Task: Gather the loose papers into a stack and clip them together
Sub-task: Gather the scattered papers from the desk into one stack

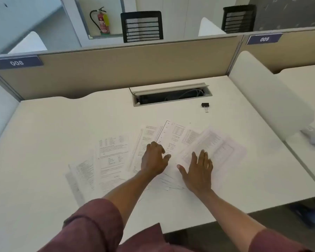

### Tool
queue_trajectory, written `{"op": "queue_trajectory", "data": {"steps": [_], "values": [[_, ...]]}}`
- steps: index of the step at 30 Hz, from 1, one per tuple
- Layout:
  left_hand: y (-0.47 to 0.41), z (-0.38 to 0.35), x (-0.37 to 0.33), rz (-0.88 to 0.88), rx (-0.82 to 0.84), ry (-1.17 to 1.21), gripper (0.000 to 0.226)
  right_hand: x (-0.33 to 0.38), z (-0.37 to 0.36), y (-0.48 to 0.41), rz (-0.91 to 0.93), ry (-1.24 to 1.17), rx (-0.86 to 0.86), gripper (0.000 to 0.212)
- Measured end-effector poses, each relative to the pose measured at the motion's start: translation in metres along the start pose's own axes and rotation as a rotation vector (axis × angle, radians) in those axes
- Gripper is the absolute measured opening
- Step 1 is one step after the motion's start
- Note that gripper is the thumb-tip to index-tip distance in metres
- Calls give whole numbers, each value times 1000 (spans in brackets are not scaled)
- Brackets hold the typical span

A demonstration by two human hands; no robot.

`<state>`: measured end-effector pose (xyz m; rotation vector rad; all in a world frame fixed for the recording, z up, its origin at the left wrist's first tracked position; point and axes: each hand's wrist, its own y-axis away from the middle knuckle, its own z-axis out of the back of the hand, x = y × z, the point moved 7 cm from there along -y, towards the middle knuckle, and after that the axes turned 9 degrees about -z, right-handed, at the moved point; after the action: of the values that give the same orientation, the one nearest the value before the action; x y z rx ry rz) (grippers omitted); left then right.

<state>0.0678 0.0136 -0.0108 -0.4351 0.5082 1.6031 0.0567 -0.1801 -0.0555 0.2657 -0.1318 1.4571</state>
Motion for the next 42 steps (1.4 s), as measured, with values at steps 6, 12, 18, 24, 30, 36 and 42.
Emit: {"op": "queue_trajectory", "data": {"steps": [6,12,18,24,30,36,42], "values": [[-10,-37,-24,17,87,-97,57,-12,-20,30,-9,10,60,93],[-12,-54,-27,51,116,-177,102,-15,-25,45,71,-15,9,81],[-14,-57,-31,43,96,-214,90,-18,-35,59,176,-2,-21,73],[-12,-61,-44,52,111,-244,81,-16,-37,62,220,-128,-32,60],[-19,-53,-38,357,15,78,95,-22,-37,62,281,-249,-31,47],[-17,-60,-37,438,88,165,50,-32,-31,56,250,-409,-22,35],[-16,-66,-60,284,77,-76,44,-36,-22,48,184,-476,-26,37]]}}
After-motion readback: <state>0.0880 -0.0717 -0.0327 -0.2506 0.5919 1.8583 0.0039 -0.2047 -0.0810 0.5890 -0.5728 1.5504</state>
